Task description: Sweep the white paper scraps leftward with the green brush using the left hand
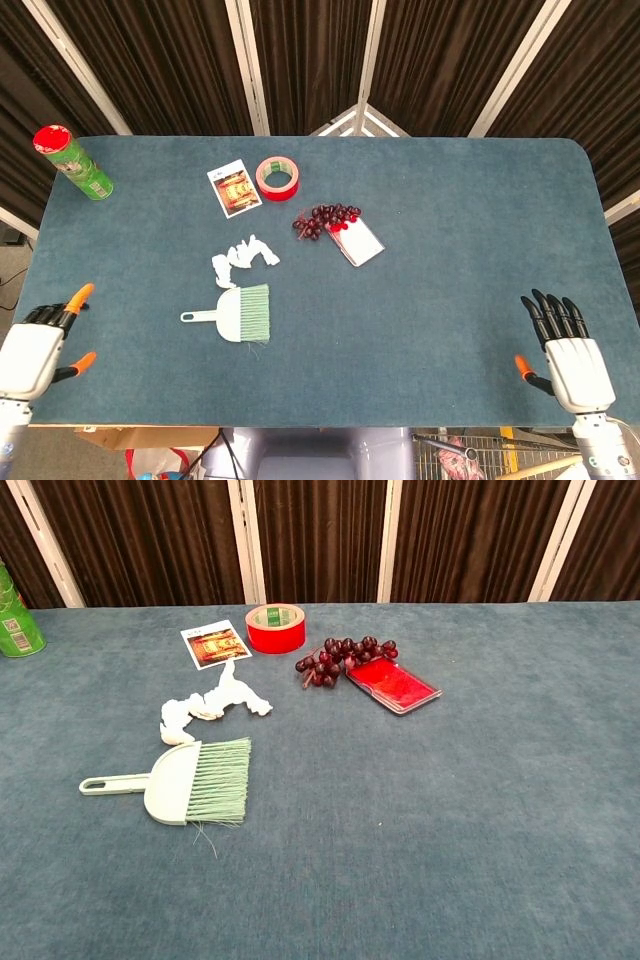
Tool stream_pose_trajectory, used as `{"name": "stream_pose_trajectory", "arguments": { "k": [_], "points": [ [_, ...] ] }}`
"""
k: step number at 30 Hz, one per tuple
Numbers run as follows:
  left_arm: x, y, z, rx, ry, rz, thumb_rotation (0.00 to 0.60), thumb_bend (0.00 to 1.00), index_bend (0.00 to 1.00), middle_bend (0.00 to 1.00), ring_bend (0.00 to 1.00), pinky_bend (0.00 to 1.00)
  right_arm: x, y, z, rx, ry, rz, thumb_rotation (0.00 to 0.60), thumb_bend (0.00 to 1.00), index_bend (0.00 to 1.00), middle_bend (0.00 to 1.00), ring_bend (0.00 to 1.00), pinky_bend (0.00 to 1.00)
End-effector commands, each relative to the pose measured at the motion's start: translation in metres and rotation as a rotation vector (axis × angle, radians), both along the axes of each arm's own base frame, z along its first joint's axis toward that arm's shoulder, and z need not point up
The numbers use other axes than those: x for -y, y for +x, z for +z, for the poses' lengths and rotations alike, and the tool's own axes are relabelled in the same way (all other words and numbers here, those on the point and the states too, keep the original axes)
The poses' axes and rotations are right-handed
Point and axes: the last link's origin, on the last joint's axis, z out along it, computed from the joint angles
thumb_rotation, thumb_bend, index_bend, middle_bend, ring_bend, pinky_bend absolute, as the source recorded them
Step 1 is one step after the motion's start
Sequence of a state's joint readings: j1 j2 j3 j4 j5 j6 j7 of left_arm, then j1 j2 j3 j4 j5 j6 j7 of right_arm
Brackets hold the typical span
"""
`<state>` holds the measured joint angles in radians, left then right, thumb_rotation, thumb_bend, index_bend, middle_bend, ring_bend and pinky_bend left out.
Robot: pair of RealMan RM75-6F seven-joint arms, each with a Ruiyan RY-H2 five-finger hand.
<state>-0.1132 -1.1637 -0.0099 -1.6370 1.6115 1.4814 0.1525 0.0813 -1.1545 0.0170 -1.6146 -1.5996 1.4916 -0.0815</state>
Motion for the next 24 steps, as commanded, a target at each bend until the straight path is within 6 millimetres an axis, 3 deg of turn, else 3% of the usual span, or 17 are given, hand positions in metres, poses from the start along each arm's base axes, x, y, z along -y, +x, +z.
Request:
{"name": "stream_pose_trajectory", "arguments": {
  "k": [1, 3, 7, 17, 24],
  "points": [
    [-0.023, 0.018, -0.019, 0.065, -0.062, 0.048, 0.6, 0.21, 0.31, 0.97, 0.98, 0.99, 0.0, 0.0, 0.0, 0.001, 0.003, -0.002, 0.6, 0.32, 0.0, 0.0, 0.0, 0.0],
    [-0.036, 0.03, -0.031, 0.084, -0.091, 0.078, 0.6, 0.25, 0.41, 1.0, 1.0, 1.0, 0.001, 0.0, 0.0, 0.0, 0.005, -0.001, 0.6, 0.32, 0.0, 0.0, 0.0, 0.0],
    [-0.057, 0.049, -0.055, 0.067, -0.136, 0.116, 0.6, 0.28, 0.48, 1.0, 1.0, 1.0, 0.001, 0.0, 0.0, -0.001, 0.01, -0.001, 0.6, 0.32, 0.0, 0.0, 0.0, 0.0],
    [-0.088, 0.078, -0.116, -0.038, -0.229, 0.228, 0.6, 0.36, 0.45, 1.0, 1.0, 1.0, 0.001, 0.0, 0.001, 0.023, 0.015, -0.008, 0.6, 0.32, 0.0, 0.0, 0.0, 0.0],
    [-0.098, 0.085, -0.134, -0.056, -0.242, 0.269, 0.6, 0.42, 0.43, 1.0, 1.0, 1.0, 0.001, 0.0, 0.001, 0.029, 0.019, -0.01, 0.6, 0.32, 0.0, 0.0, 0.0, 0.0]
  ]
}}
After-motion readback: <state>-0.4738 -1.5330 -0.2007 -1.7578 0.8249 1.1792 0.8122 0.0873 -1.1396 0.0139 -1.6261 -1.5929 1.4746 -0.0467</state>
